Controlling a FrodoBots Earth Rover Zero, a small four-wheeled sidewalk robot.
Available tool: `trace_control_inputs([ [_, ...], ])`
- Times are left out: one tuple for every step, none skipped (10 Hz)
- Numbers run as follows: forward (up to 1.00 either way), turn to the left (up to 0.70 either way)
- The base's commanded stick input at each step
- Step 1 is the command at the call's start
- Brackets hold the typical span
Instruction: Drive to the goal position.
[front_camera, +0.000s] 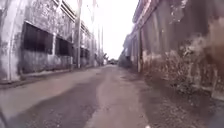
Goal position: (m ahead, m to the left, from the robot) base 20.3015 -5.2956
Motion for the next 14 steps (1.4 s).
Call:
trace_control_inputs([
  [0.70,0.00],
  [0.69,0.00],
  [0.67,0.00],
  [0.67,0.00],
  [0.66,0.00],
  [0.66,0.00],
  [0.67,0.00],
  [0.67,0.00],
  [0.67,0.00],
  [0.67,0.00],
  [0.68,0.00],
  [0.68,0.00],
  [0.68,0.00],
  [0.70,0.00],
])
